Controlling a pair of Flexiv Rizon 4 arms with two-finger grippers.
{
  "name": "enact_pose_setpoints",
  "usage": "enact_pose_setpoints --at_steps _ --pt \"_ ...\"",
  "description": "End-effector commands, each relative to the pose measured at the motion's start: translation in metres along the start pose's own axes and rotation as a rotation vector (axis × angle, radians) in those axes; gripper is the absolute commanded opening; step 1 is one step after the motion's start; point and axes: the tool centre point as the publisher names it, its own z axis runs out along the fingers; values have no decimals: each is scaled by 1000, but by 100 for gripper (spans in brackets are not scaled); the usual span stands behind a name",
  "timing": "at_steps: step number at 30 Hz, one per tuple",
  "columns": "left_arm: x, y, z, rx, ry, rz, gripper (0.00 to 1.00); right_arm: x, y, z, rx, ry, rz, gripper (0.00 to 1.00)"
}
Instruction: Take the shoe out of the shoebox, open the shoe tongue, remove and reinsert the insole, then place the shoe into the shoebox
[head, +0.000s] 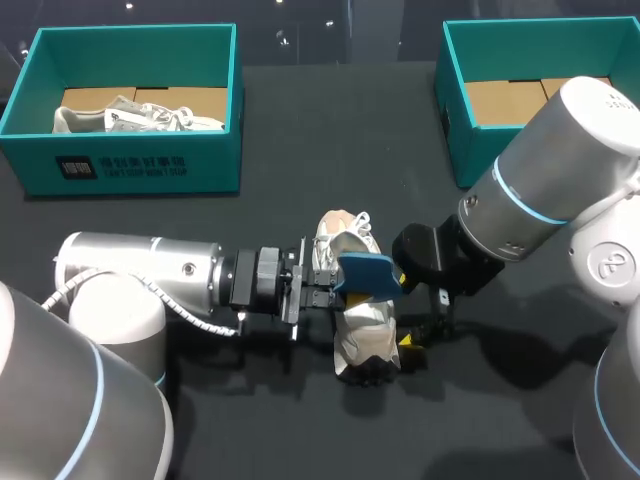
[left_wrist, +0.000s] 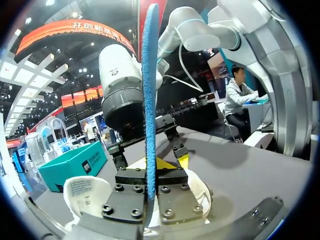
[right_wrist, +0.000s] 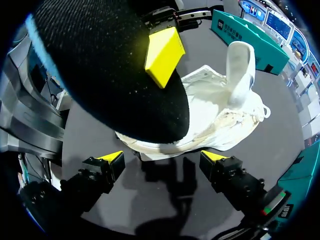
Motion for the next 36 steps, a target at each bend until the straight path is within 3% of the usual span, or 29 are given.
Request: enact_pose_setpoints --at_steps 1,19,27,29,31,36 --pt "5 11 3 25 -24 -1 0 1 0 1 0 -2 0 100" --pt "-12 59 3 -123 -161 23 0 1 0 1 0 -2 0 100" --pt "-17 60 -5 -151 -172 11 0 1 0 1 0 -2 0 100" --pt "-17 57 -6 -148 -173 6 22 1 0 1 0 -2 0 100" --pt "-18 52 -7 -146 -174 5 30 1 0 1 0 -2 0 100" --pt "-17 39 -4 -134 -160 5 40 1 0 1 0 -2 0 100"
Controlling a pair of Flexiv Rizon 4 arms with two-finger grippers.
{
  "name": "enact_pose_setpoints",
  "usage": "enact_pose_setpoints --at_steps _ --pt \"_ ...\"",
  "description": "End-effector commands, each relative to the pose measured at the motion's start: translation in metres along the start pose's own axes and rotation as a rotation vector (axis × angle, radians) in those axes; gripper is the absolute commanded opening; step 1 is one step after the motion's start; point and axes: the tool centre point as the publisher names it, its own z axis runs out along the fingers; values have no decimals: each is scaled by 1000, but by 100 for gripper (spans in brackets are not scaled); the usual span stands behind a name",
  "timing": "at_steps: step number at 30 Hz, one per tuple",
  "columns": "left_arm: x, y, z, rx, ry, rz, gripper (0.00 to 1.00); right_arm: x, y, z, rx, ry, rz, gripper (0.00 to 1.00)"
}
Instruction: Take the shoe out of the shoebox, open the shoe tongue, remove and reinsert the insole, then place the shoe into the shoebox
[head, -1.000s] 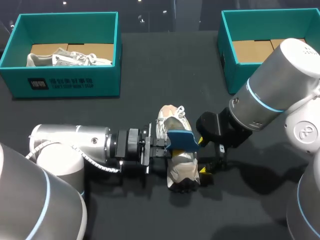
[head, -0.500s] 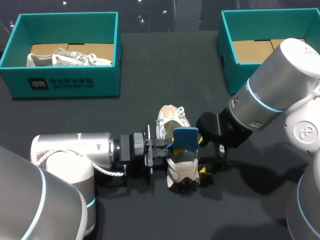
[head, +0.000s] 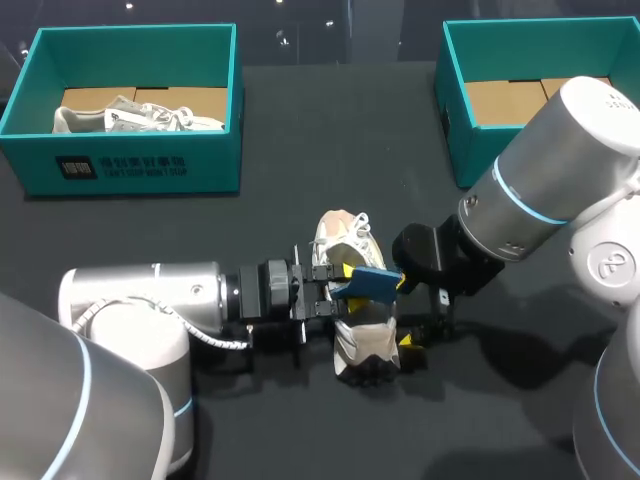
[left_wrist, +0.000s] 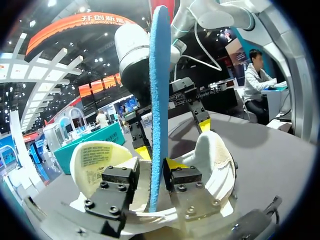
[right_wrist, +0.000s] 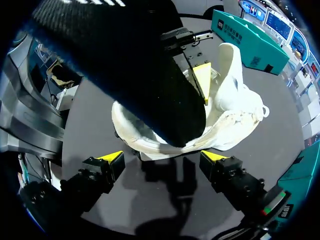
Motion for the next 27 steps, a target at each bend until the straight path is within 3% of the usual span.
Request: enact_pose_setpoints --at_steps 1,8,12,13,14,27 --pt "2 -12 -2 0 18 0 42 1 0 1 0 -3 0 100" --pt "9 -38 5 14 47 22 41 1 0 1 0 -3 0 100" --pt "15 -45 10 -4 79 31 36 1 0 1 0 -3 0 100" --pt "17 -46 11 -12 85 42 23 1 0 1 0 -3 0 100" --pt "18 -46 12 -18 88 50 0 1 0 1 0 -3 0 100" --pt "3 -10 10 0 92 141 0 1 0 1 0 -3 0 100"
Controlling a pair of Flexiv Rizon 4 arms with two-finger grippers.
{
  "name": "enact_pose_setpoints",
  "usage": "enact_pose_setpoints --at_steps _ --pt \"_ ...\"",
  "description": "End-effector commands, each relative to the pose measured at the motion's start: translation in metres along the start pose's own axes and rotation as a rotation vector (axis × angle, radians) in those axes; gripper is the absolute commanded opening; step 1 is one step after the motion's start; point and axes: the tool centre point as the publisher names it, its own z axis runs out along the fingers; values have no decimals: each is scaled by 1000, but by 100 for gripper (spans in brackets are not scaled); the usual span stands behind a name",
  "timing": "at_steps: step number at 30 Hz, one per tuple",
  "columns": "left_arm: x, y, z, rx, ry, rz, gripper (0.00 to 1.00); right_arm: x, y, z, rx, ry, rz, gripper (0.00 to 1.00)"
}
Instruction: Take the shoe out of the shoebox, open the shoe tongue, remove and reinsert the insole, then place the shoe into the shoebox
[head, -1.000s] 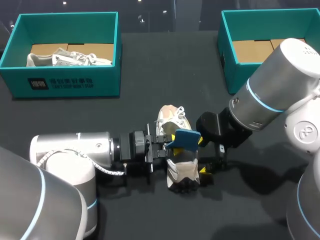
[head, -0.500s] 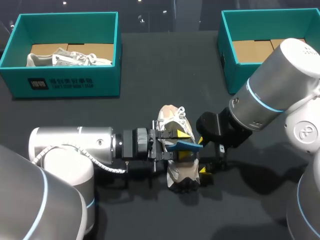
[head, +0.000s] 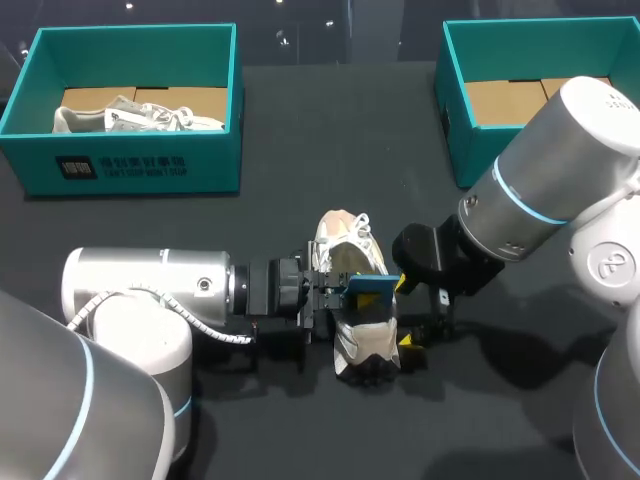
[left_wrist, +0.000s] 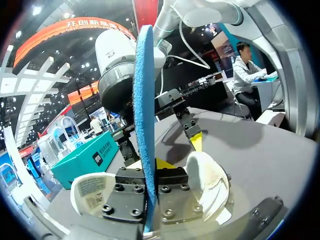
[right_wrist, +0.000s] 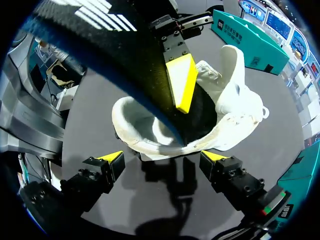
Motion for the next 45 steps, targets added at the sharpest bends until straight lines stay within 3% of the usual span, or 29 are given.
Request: enact_pose_setpoints --at_steps 1,8,12,13,14,15,17,27,31,32,34,35,45 --pt "-4 12 1 5 21 18 0 1 0 1 0 -3 0 100" --pt "-12 28 -3 -47 39 95 0 1 0 1 0 -3 0 100" --pt "-15 27 -9 -51 42 92 0 1 0 1 0 -3 0 100" --pt "-16 25 -10 -49 44 89 17 1 0 1 0 -3 0 100" --pt "-16 24 -11 -48 44 88 44 1 0 1 0 -3 0 100" --pt "-16 22 -12 -45 43 88 51 1 0 1 0 -3 0 100" --pt "-15 16 -14 -35 40 87 52 1 0 1 0 -3 0 100" --pt "3 -9 -17 -36 81 88 47 1 0 1 0 -3 0 100" --pt "9 -14 -14 -44 86 85 39 1 0 1 0 -3 0 100" --pt "10 -15 -13 -48 85 82 31 1 0 1 0 -3 0 100" --pt "13 -17 -10 -50 85 77 7 1 0 1 0 -3 0 100" --pt "14 -18 -9 -50 85 76 0 1 0 1 0 -3 0 100" --pt "14 15 5 -104 29 123 0 1 0 1 0 -3 0 100"
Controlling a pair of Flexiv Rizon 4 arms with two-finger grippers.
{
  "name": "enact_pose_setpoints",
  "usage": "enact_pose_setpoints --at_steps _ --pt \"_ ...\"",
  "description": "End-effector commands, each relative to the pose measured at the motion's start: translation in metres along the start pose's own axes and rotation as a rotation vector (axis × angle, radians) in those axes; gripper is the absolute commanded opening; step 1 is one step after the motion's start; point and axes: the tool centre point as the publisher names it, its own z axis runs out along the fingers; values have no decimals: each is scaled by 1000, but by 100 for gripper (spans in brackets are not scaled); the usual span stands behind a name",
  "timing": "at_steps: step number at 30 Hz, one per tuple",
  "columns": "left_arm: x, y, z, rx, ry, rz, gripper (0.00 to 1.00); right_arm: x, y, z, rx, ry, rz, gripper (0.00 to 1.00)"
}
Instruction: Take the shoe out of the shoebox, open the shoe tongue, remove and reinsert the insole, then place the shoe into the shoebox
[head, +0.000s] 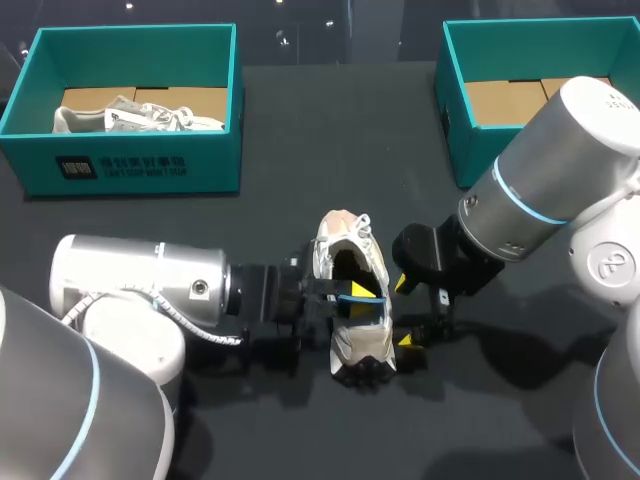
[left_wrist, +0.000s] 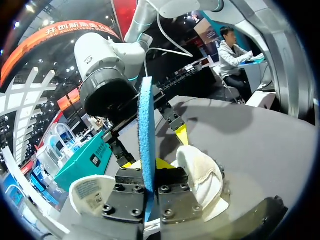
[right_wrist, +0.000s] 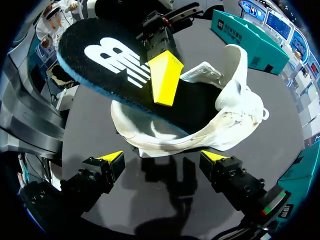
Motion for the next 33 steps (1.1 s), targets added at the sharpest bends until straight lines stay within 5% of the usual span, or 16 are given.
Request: enact_pose_setpoints --at_steps 1,9,10,12,16,20,25,27,28,33 --pt "3 15 16 -27 -34 2 0 1 0 1 0 -3 0 100" --pt "1 19 19 -58 -64 -18 0 1 0 1 0 -3 0 100" --pt "1 15 19 -56 -70 -19 9 1 0 1 0 -3 0 100" --pt "2 8 17 -52 -74 -21 42 1 0 1 0 -3 0 100" --pt "2 -9 10 -42 -72 -11 53 1 0 1 0 -3 0 100" --pt "1 -20 2 -38 -76 -15 43 1 0 1 0 -3 0 100" --pt "4 -24 -4 -63 -64 -29 43 1 0 1 0 -3 0 100" --pt "6 -21 -4 -66 -57 -31 24 1 0 1 0 -3 0 100" --pt "6 -19 -3 -69 -54 -30 5 1 0 1 0 -3 0 100" --pt "3 -6 2 -73 -51 -24 0 1 0 1 0 -3 0 100"
